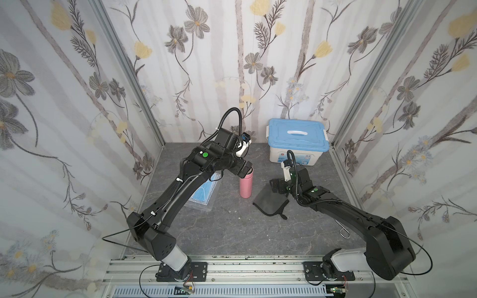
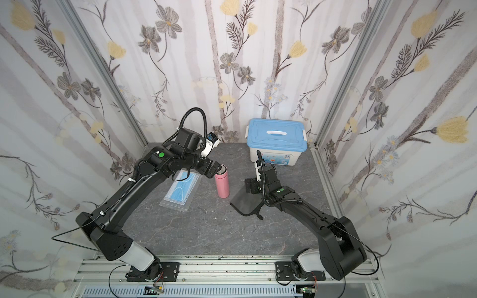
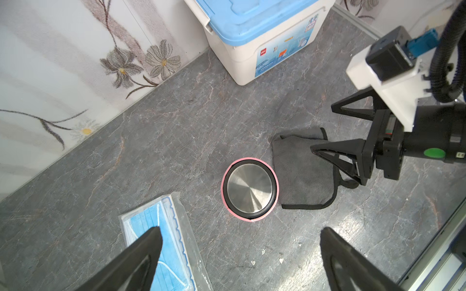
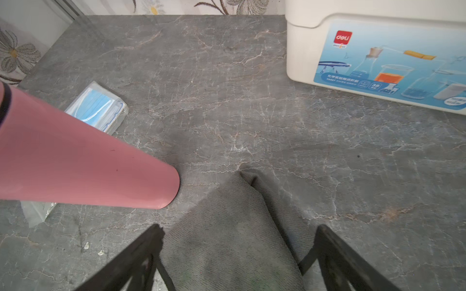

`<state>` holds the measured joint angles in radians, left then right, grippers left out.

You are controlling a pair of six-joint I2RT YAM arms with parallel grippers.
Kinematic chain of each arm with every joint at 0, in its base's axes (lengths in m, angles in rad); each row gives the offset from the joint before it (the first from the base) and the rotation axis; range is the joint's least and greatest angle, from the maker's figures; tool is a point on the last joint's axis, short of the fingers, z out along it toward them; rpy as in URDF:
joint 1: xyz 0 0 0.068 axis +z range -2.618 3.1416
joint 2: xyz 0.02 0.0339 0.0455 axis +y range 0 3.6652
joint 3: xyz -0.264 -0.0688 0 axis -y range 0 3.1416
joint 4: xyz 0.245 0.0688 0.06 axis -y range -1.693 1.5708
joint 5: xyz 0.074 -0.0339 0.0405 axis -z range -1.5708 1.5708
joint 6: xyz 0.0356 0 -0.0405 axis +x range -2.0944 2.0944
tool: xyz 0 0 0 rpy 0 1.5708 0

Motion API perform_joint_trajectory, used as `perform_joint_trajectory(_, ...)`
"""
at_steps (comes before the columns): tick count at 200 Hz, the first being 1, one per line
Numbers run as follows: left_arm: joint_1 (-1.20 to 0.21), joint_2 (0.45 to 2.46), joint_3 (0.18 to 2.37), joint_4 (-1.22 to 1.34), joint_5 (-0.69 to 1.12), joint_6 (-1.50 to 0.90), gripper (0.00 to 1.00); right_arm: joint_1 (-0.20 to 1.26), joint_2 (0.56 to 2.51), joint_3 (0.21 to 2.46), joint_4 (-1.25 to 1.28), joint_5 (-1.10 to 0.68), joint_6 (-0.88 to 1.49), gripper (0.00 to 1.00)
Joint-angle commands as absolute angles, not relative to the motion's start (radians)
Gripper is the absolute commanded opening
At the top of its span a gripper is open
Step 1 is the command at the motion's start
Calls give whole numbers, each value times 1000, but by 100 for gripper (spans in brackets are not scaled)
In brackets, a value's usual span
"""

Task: Wipe the surface of the thermos
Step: Pick up the cleaning item at the center of the board.

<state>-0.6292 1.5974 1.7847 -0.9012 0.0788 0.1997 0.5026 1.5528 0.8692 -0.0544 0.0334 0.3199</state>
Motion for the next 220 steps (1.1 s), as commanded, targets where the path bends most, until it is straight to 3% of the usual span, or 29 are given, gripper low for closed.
perform_joint_trajectory(1,-638,1622,1790,-918,50,248,99,517,1588,900,-50,44,343,90)
perform_joint_trajectory(81,-647,1678,1786,-912,67,261,98,553,1785,952,-116,15,350,76)
perform_joint_trajectory(150,-669,1719,1794,-956,23,292,97,608,1961,1037,-265,78,406,72)
perform_joint_trajectory(220,-670,1757,1805,-939,-23,282,95,615,2035,1016,-272,65,421,48)
